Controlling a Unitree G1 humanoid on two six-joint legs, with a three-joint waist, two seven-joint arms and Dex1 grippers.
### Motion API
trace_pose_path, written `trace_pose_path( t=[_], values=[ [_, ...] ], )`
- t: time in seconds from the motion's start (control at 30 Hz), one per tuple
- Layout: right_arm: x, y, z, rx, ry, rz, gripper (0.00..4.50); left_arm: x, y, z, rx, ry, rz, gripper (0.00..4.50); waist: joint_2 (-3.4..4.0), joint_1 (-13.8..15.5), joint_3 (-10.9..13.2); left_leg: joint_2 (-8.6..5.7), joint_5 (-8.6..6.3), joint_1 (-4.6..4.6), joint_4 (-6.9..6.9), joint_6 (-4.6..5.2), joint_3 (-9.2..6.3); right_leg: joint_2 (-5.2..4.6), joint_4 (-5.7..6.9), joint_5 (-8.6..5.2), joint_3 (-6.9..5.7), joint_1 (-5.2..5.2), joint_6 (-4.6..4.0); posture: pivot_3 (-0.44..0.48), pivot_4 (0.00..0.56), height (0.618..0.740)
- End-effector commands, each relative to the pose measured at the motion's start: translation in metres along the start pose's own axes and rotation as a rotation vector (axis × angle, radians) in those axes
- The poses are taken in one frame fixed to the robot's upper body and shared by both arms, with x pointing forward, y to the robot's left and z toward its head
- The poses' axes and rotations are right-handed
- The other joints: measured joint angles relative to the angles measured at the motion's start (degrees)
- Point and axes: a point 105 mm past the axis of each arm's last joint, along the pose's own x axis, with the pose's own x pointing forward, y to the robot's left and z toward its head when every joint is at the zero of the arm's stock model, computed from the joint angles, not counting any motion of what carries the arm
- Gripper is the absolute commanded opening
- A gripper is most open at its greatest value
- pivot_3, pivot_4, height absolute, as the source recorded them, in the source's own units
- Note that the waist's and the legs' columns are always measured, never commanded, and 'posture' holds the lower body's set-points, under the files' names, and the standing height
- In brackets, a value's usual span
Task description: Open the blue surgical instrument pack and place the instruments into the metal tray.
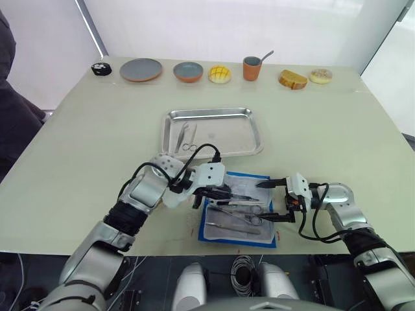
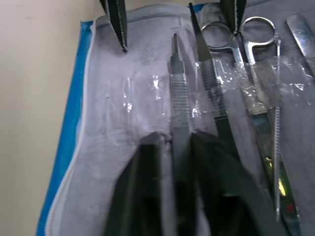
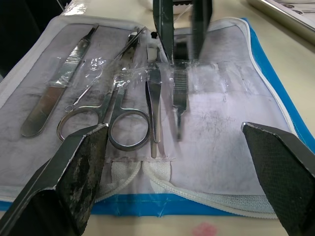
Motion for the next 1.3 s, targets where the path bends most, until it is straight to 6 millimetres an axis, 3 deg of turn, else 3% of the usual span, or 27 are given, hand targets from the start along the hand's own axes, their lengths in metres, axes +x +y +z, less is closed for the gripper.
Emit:
trace_pose_path(
  t=[0.03, 0.77, 1.07, 1.3],
  values=[
    [0.0, 0.02, -0.042, 0.157, 0.135, 0.007, 4.5, 0.0, -0.003, 0.001, 0.011, 0.021, -0.012, 0.01, 0.0, 0.0, 0.0, 0.0, 0.0, 0.0, 0.0, 0.0, 0.0, 0.0, 0.0, 0.0, 0.0, 0.0, 0.0, 0.0, 0.15, 0.74],
    [0.01, 0.033, -0.062, 0.185, 0.281, 0.062, 4.5, -0.029, 0.015, 0.034, -0.001, 0.133, -0.05, 0.01, 0.0, -0.3, 0.0, 0.29, 0.0, 0.11, 0.05, 0.0, 0.0, 0.58, 0.07, 0.0, 0.36, 0.0, -0.06, 0.0, 0.15, 0.74],
    [0.009, 0.035, -0.063, 0.196, 0.286, 0.059, 4.5, -0.045, 0.012, 0.03, -0.02, 0.164, -0.052, 0.01, 0.01, -0.3, 0.0, 0.37, 0.0, 0.14, 0.04, 0.0, 0.0, 0.66, 0.08, -0.01, 0.39, -0.01, -0.09, 0.0, 0.15, 0.74],
    [0.008, 0.037, -0.064, 0.203, 0.285, 0.053, 4.5, -0.072, 0.009, 0.016, -0.06, 0.187, -0.008, 0.01, 0.03, -0.3, 0.0, 0.48, 0.0, 0.14, 0.04, 0.0, 0.01, 0.79, 0.08, -0.02, 0.42, -0.03, -0.14, 0.0, 0.15, 0.74]
  ],
)
